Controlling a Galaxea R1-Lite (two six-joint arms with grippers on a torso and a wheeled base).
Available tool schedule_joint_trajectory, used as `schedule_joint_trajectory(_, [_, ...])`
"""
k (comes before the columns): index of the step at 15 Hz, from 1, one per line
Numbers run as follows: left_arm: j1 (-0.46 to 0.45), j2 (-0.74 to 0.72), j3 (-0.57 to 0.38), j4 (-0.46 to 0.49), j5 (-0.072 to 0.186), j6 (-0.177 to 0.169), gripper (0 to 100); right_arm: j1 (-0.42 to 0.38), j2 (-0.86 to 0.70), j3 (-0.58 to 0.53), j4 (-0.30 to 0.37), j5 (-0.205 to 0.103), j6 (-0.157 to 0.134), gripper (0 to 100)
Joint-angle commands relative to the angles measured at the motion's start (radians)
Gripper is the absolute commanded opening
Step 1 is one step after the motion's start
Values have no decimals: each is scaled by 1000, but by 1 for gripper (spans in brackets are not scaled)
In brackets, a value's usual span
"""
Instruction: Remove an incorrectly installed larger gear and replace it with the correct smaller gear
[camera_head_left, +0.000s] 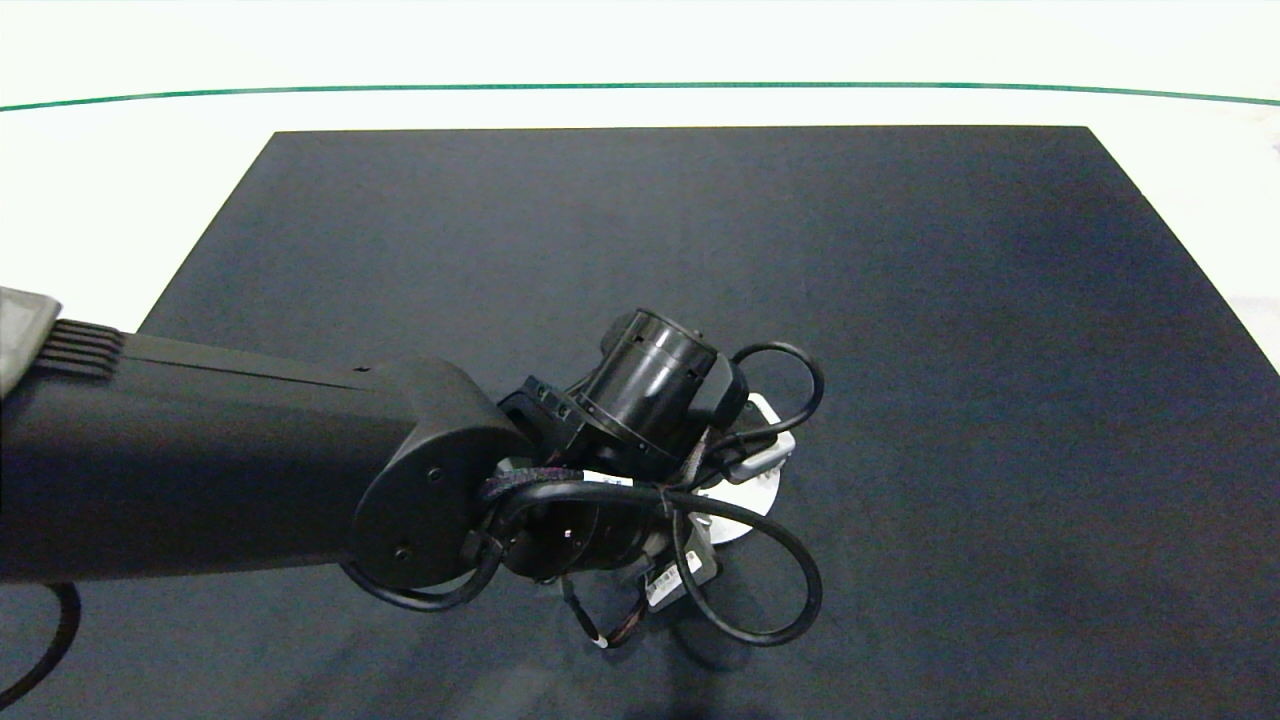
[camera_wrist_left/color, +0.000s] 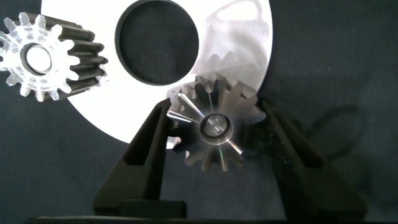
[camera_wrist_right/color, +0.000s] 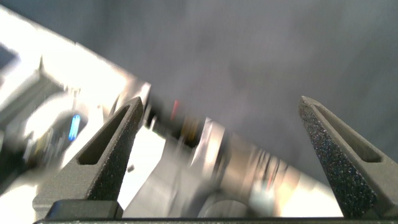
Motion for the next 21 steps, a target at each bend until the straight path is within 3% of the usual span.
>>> schedule_joint_trajectory(1, [0,2,0,2,2,2,48,0,-2,0,-379,2,-1,100])
schedule_joint_trajectory(15, [0,5,-2,0,2,1,20,-1,-2,-3,-379,2,-1,100])
schedule_joint_trajectory(21, [-3,4,-12,2,2,-6,19,-1,-10,0,-377,2,-1,100])
